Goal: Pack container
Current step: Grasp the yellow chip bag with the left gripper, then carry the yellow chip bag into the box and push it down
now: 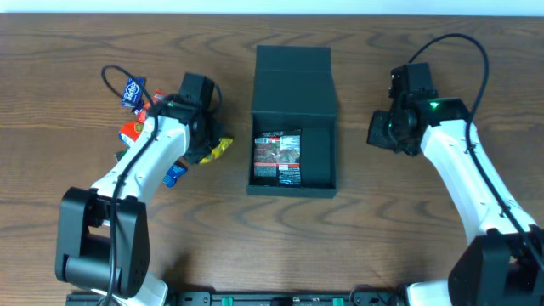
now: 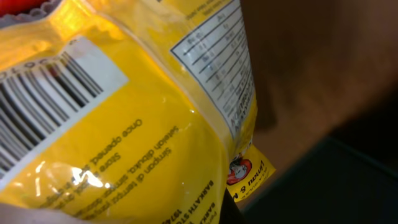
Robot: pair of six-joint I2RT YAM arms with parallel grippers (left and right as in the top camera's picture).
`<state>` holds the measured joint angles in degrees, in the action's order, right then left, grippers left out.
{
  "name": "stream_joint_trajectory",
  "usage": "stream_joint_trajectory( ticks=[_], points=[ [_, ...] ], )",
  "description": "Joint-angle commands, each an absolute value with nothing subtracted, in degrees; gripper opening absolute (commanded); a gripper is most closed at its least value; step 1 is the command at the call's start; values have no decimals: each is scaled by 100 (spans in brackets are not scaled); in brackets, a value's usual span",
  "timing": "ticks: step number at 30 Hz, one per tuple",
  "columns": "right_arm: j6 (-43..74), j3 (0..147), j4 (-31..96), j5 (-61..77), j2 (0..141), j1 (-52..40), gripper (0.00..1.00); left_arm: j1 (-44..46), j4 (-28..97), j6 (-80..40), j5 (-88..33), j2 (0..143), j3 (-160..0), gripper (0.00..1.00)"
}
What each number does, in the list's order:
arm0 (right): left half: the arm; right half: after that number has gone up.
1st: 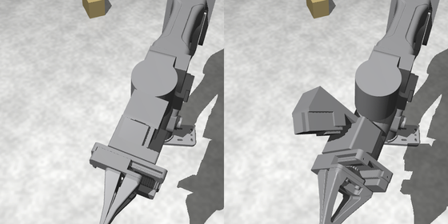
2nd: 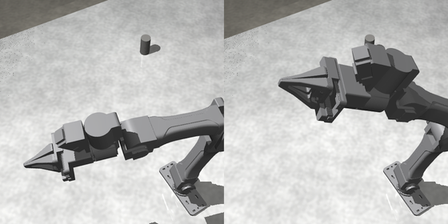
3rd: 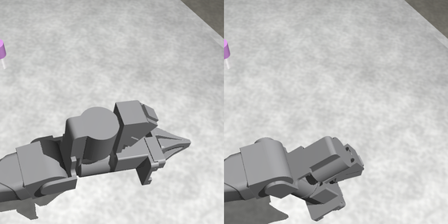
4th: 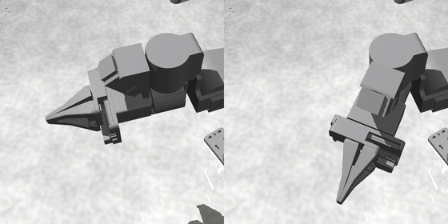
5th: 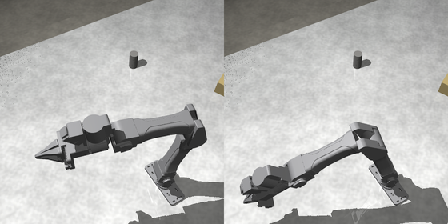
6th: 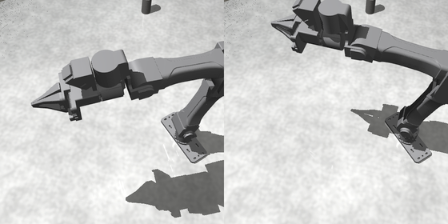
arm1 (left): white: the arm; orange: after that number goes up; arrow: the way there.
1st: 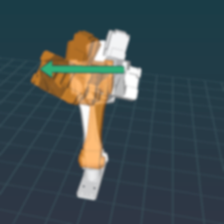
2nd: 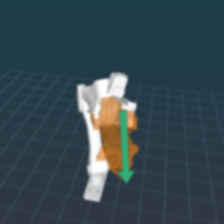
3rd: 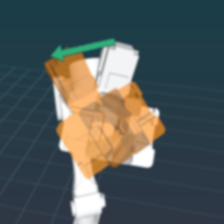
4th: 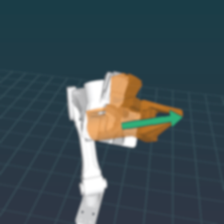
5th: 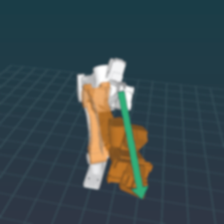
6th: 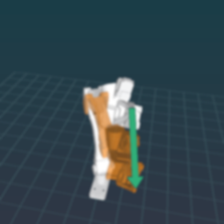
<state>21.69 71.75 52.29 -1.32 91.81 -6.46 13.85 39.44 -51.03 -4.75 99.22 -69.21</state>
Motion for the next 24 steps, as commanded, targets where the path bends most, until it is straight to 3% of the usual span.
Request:
stream_joint_trajectory(
  ticks=[1, 8, 15, 24],
  points=[
    [2088, 7456, 5238, -215, 8903, -506, 2, 1496, 3959, -3863, -447, 9480, -7489, 6],
    [2051, 7924, 5389, -213, 8405, -134, 2, 2235, 3632, -2169, -611, 8851, -7771, 6],
    [2005, 8090, 5400, -215, 7550, 360, 2, 3291, 3527, -2095, -1253, 9188, -7769, 6],
    [1855, 8088, 5682, -239, 6742, 692, 1, 3857, 3468, -2053, -1841, 9918, -7769, 6]
  ],
)
